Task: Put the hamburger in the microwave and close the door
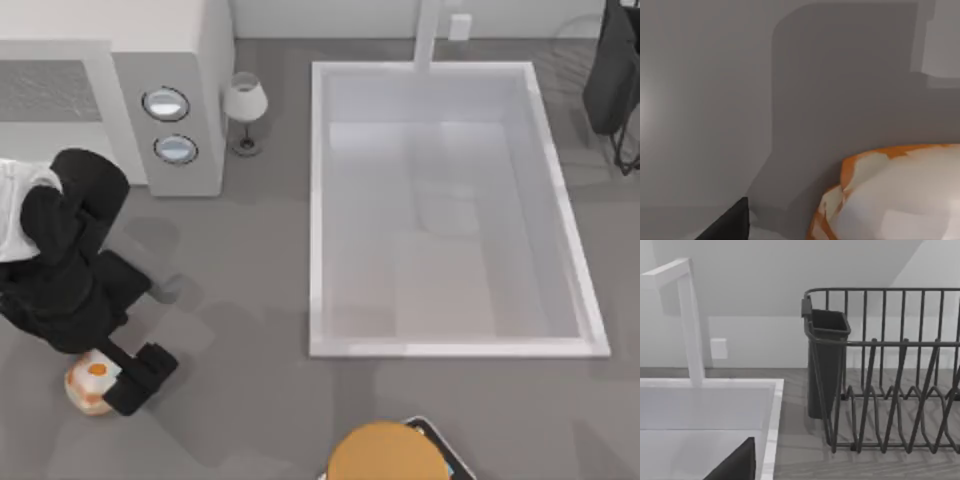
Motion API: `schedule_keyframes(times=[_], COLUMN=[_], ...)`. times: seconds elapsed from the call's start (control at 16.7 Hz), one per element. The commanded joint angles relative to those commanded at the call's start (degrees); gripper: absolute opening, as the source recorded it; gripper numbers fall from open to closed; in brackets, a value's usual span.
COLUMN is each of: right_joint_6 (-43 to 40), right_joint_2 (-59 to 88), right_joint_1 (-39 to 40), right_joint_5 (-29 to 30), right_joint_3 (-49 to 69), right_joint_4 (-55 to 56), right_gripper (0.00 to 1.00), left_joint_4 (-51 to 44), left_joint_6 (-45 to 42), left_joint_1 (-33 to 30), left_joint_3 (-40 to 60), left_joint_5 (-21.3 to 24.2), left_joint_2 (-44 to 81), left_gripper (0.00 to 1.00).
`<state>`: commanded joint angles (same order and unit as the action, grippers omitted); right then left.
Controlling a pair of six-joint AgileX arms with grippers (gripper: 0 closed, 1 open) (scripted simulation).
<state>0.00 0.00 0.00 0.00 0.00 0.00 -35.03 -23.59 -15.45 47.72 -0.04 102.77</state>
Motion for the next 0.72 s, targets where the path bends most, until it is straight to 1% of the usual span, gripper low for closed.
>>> schedule_keyframes(times=[0.12, 0.18, 0.36, 0.48, 0.72], right_joint_6=[0.00, 0.00, 0.00, 0.00, 0.00], right_joint_2=[0.00, 0.00, 0.00, 0.00, 0.00], right_joint_1=[0.00, 0.00, 0.00, 0.00, 0.00], right_joint_5=[0.00, 0.00, 0.00, 0.00, 0.00], right_joint_3=[0.00, 0.00, 0.00, 0.00, 0.00], right_joint_4=[0.00, 0.00, 0.00, 0.00, 0.00], right_gripper=[1.00, 1.00, 1.00, 1.00, 1.00], left_joint_4=[0.00, -3.44, -5.71, -10.18, -22.38], left_joint_6=[0.00, 0.02, -0.06, -0.03, 0.19], left_joint_1=[0.00, 0.15, 0.04, -0.02, -0.03], left_joint_3=[0.00, 1.65, 3.51, 6.34, 12.94], left_joint_5=[0.00, 0.89, 0.89, 0.88, 0.88], left_joint_2=[0.00, -3.79, -4.66, -6.13, -10.35], left_gripper=[0.00, 0.00, 0.00, 0.00, 0.00])
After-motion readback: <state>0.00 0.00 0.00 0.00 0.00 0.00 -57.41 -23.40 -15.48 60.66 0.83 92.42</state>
